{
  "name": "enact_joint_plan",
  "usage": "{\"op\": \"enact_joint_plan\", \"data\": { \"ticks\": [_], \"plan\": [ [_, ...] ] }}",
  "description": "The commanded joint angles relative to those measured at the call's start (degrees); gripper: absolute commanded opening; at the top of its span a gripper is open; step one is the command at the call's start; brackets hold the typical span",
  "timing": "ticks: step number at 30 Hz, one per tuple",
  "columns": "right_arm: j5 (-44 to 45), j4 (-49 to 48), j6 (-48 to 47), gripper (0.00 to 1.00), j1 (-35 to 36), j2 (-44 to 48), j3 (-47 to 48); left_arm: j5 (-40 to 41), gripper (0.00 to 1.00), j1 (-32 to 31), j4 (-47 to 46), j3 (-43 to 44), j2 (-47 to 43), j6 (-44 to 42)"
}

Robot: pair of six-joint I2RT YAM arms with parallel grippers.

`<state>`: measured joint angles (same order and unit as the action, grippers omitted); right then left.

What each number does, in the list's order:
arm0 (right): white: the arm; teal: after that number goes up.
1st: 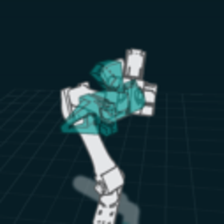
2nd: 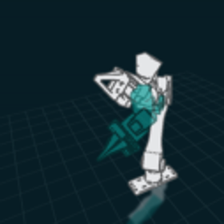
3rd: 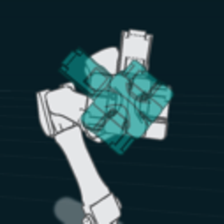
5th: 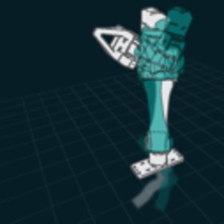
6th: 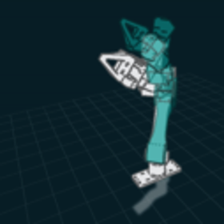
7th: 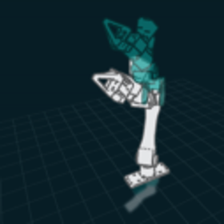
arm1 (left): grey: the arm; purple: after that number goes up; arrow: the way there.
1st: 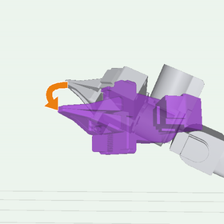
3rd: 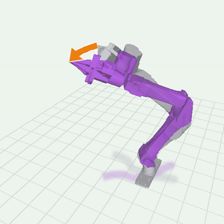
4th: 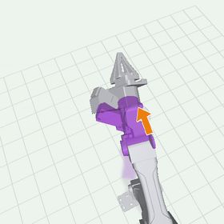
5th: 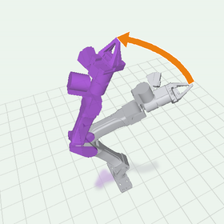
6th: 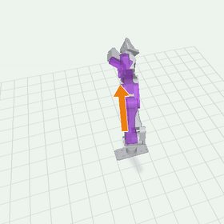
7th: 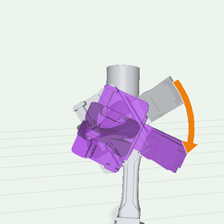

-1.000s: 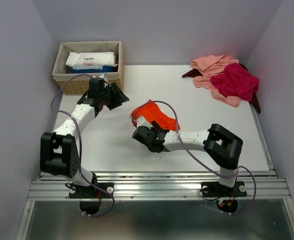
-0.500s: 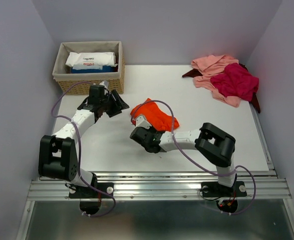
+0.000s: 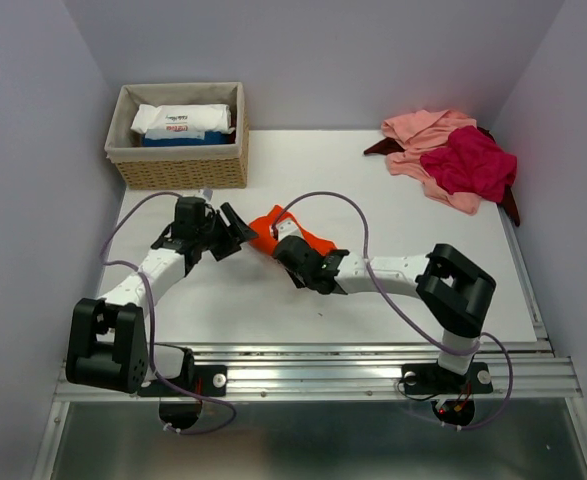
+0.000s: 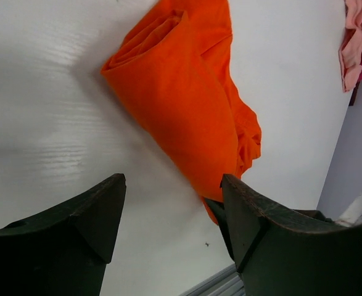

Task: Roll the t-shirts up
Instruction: Roll the T-shirt to the center of the board.

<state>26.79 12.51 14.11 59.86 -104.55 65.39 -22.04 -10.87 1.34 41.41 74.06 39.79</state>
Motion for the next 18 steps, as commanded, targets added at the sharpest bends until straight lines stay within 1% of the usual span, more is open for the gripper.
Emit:
{"op": "enact_joint_plan", "data": {
  "ticks": [1, 3, 4, 6, 12, 16, 18],
  "plan": [
    [-9.8, -3.4, 4.7, 0.01, -1.6, 3.2, -1.0, -0.6, 0.75, -0.4, -7.0, -3.9, -0.7, 1.6],
    [-12.0, -3.7, 5.4, 0.01, -2.7, 3.7, -1.5, -1.2, 0.75, -0.4, -11.9, -5.9, 0.0, 2.8],
    [-12.6, -3.7, 5.7, 0.01, -2.7, 3.8, -1.5, -1.2, 0.75, -0.4, -11.9, -6.4, 0.1, 3.3],
    [-14.3, -3.8, 6.0, 0.01, -3.4, 4.1, -1.8, -0.9, 0.75, -0.7, -15.1, -7.7, 0.8, 4.0],
    [-15.9, -3.8, 5.7, 0.01, -4.0, 5.1, -2.2, 0.2, 0.76, -1.4, -23.9, -10.5, 2.6, 6.8],
    [-16.6, -3.8, 5.4, 0.01, -4.0, 5.5, -2.5, 0.1, 0.76, -1.9, -32.2, -11.7, 7.0, 8.9],
    [-16.7, -3.8, 5.3, 0.01, -4.0, 5.8, -2.5, 0.3, 0.76, -2.2, -34.2, -11.8, 8.6, 9.8]
  ]
}}
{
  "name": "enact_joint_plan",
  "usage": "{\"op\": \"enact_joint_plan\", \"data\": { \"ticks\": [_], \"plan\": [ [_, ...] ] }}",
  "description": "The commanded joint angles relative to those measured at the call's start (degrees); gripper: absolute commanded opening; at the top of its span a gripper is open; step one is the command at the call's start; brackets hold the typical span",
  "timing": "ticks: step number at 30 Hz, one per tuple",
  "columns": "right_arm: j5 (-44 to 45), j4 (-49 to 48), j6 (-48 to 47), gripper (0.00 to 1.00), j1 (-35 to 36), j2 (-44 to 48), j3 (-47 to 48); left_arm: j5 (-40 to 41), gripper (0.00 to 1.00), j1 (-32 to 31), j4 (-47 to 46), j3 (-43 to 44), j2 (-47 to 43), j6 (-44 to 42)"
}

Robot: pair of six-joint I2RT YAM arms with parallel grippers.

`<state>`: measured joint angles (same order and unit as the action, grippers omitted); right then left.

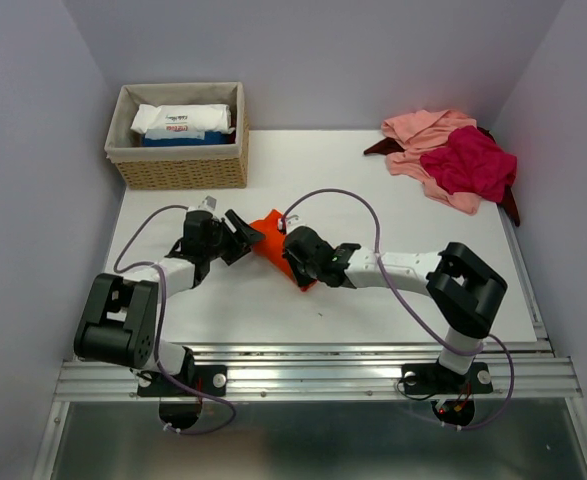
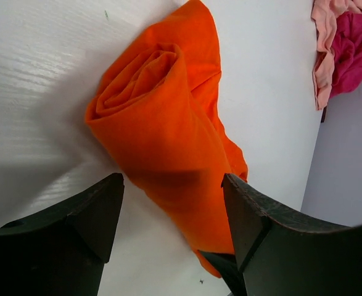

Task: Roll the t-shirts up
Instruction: Roll the T-shirt to the center of the board.

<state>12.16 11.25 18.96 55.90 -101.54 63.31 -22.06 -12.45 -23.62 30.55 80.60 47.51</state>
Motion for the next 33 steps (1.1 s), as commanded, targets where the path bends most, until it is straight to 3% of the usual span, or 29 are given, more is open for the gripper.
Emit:
{"op": "enact_joint_plan", "data": {
  "ticks": [1, 7, 10, 19, 20, 22, 25, 27, 28, 30, 31, 32, 33],
  "plan": [
    [-2.1, -2.5, 0.5, 0.01, 0.0, 2.8, -0.6, 0.4, 0.76, -0.7, -11.1, -1.0, 3.7, 2.2],
    [-2.5, -2.5, -0.3, 0.01, -0.5, 3.5, -1.5, 1.1, 0.75, -0.9, -16.1, -1.3, 7.7, 4.1],
    [-2.8, -2.5, -0.8, 0.01, -0.5, 3.6, -2.1, 1.7, 0.7, -0.9, -17.2, -1.2, 9.0, 4.7],
    [-1.7, -2.4, -2.5, 0.01, -0.5, 3.9, -3.4, 1.1, 0.38, -1.1, -17.3, 0.7, 14.0, 4.8],
    [-1.6, -2.5, -2.5, 0.01, -0.5, 4.0, -3.4, 1.1, 0.23, -1.1, -17.3, 0.6, 14.1, 4.7],
    [-1.4, -2.4, -2.5, 0.01, -0.5, 4.2, -3.4, 1.0, 0.04, -1.2, -17.0, 0.1, 13.8, 4.8],
    [-0.8, -1.4, -2.5, 0.01, -0.5, 4.4, -2.9, 0.6, 0.0, -1.2, -15.2, -0.1, 12.6, 4.5],
    [0.0, -0.4, -2.7, 0.1, -0.5, 4.6, -2.4, 0.4, 0.0, -1.2, -13.4, -0.1, 11.5, 4.0],
    [1.1, -0.1, -3.1, 0.25, -0.5, 5.0, -2.1, 0.9, 0.0, -1.2, -12.2, 0.1, 10.0, 3.8],
    [1.7, 1.1, -4.2, 0.36, -0.5, 5.6, -1.4, 1.7, 0.0, -1.2, -5.7, 1.5, 8.0, 2.2],
    [2.2, 1.6, -4.9, 0.48, -0.5, 6.2, -1.1, 2.8, 0.0, -1.2, -3.2, 2.2, 7.5, 1.8],
    [2.8, 2.9, -5.2, 0.52, -0.5, 6.3, -0.6, 3.4, 0.0, -1.2, 1.3, 2.9, 6.9, 0.5],
    [5.1, 3.4, -6.4, 0.62, 0.2, 6.5, 0.4, 4.5, 0.0, -1.2, 3.5, 4.2, 6.1, 0.1]
  ]
}}
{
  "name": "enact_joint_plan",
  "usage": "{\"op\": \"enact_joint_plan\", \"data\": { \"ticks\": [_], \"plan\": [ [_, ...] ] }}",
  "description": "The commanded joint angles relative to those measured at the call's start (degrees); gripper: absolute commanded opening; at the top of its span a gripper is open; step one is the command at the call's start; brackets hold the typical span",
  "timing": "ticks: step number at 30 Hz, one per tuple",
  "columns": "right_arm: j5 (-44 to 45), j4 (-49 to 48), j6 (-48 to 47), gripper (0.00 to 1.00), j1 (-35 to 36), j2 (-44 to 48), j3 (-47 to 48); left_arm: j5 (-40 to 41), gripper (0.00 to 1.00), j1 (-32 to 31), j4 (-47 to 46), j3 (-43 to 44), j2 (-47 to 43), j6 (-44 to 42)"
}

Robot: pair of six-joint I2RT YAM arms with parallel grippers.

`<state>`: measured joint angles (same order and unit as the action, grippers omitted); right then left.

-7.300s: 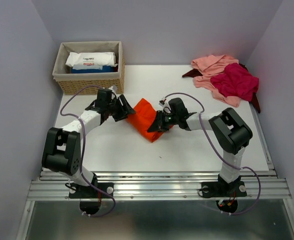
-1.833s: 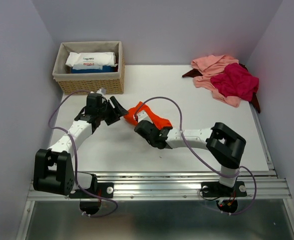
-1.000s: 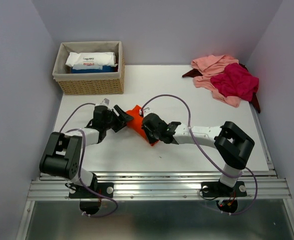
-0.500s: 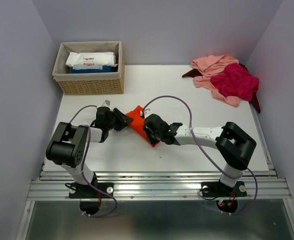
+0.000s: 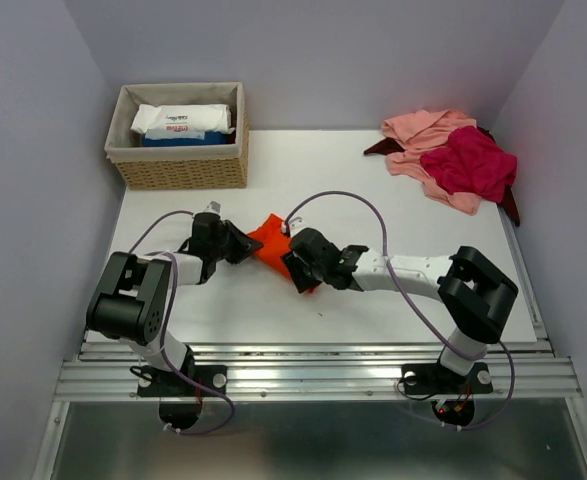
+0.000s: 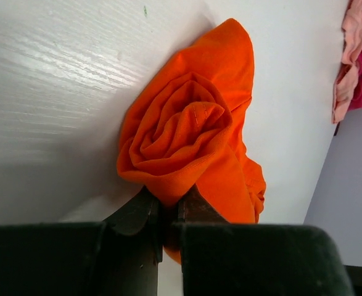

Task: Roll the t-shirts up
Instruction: Roll the T-shirt to the center of the board.

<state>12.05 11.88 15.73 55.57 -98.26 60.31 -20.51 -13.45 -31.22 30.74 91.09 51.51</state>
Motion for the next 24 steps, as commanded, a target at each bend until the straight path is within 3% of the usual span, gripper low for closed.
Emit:
{"op": "enact_joint_plan", "data": {
  "ticks": [1, 4, 6, 10, 17, 21, 23, 24],
  "plan": [
    [6.8, 3.2, -3.9, 0.67, 1.9, 3.4, 3.9, 3.4, 0.0, -0.2, 14.5, 4.7, -4.8, -4.2],
    [12.1, 5.3, -6.0, 0.79, 4.2, 2.6, 6.2, 4.0, 0.0, -0.3, 19.3, 6.9, -5.5, -4.7],
    [14.2, 5.6, -6.8, 0.82, 6.5, 1.3, 6.9, 4.0, 0.0, -0.2, 20.9, 8.0, -5.7, -4.4],
    [20.8, 4.7, -8.5, 0.82, 10.2, -1.8, 8.6, 4.6, 0.0, -0.2, 23.6, 8.9, -6.8, -3.6],
    [22.1, 2.3, -9.1, 0.77, 11.5, -6.4, 9.6, 5.7, 0.0, -0.2, 25.4, 10.2, -7.4, -3.6],
    [24.3, 0.7, -9.5, 0.69, 11.5, -9.1, 9.3, 5.6, 0.0, -0.3, 25.8, 10.5, -7.4, -3.6],
    [24.4, -0.5, -9.1, 0.51, 11.5, -9.4, 8.7, 5.5, 0.0, -0.2, 26.0, 10.5, -7.5, -3.5],
    [24.6, -0.6, -8.9, 0.36, 11.5, -9.4, 8.6, 5.7, 0.0, -0.3, 26.1, 10.6, -7.8, -3.6]
  ]
}}
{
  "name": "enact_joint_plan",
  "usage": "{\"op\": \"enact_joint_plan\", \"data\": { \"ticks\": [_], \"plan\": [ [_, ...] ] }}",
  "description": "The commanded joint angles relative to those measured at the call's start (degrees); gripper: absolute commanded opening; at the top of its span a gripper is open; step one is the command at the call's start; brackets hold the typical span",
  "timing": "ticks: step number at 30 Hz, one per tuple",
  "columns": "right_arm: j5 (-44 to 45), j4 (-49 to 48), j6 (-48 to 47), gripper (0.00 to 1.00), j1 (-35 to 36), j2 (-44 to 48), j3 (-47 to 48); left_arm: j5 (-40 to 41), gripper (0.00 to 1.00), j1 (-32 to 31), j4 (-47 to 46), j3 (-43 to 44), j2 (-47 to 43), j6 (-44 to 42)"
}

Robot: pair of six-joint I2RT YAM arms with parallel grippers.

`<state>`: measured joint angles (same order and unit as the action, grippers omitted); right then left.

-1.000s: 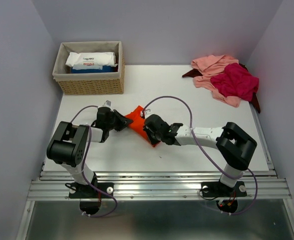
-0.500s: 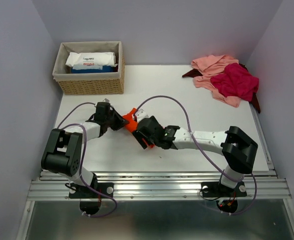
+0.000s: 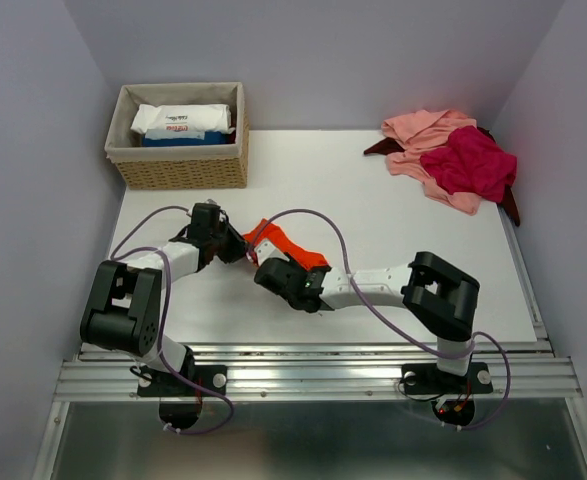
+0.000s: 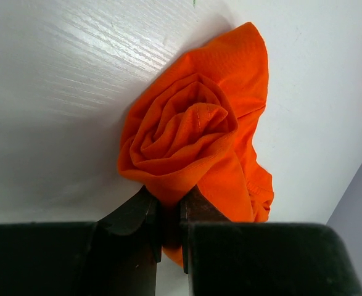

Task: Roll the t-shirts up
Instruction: Roll the T-shirt to the center of the board.

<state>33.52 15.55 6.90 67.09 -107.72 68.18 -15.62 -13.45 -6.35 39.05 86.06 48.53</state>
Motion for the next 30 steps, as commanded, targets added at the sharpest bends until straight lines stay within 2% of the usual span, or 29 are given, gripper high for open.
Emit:
{"op": "enact_joint_plan", "data": {
  "ticks": [1, 4, 5, 7, 8, 11, 13, 14, 16, 19, 28, 30],
  "plan": [
    [3.0, -4.3, 0.7, 0.28, 0.0, 0.2, 0.7, 0.9, 0.0, -0.3, 1.5, 2.3, -2.9, -0.8],
    [1.6, -4.8, 1.5, 0.07, 0.0, 1.5, 0.4, 1.0, 0.0, -0.3, 1.7, 2.2, -4.1, -1.2],
    [0.7, -4.9, 2.2, 0.03, 0.0, 1.7, 0.3, 1.0, 0.09, -0.3, 2.0, 2.3, -4.6, -1.2],
    [-1.6, -4.9, 3.1, 0.01, -1.3, 2.5, 0.0, 1.4, 0.18, -0.2, 2.4, 2.5, -5.9, -1.7],
    [-4.6, -4.9, 4.3, 0.01, -1.3, 2.8, -0.4, 1.5, 0.34, -0.2, 2.9, 2.6, -6.4, -1.9],
    [-11.2, -5.7, 6.4, 0.01, -4.1, 4.7, -1.8, 1.9, 0.6, -0.3, 4.8, 3.6, -8.4, -2.9],
    [-14.5, -6.1, 7.3, 0.01, -6.2, 5.7, -2.4, 2.2, 0.65, -0.3, 5.6, 4.5, -10.2, -3.4],
    [-18.3, -6.5, 8.0, 0.01, -6.9, 6.6, -2.6, 2.3, 0.73, -0.3, 6.3, 4.9, -10.7, -4.0],
    [-21.9, -6.7, 8.5, 0.01, -8.3, 7.2, -3.1, 2.7, 0.74, -0.3, 7.9, 6.1, -12.0, -4.6],
    [-31.9, -6.8, 9.9, 0.01, -12.1, 8.1, -3.5, 3.3, 0.74, -0.3, 10.2, 7.5, -13.6, -5.6],
    [-53.4, -7.6, 14.3, 0.01, -20.3, 8.1, -3.5, 3.1, 0.74, -0.3, 11.3, 8.4, -15.3, -6.7],
    [-55.7, -8.5, 15.4, 0.01, -21.6, 8.1, -4.0, 2.9, 0.74, -0.3, 11.3, 8.4, -15.2, -6.9]
  ]
}}
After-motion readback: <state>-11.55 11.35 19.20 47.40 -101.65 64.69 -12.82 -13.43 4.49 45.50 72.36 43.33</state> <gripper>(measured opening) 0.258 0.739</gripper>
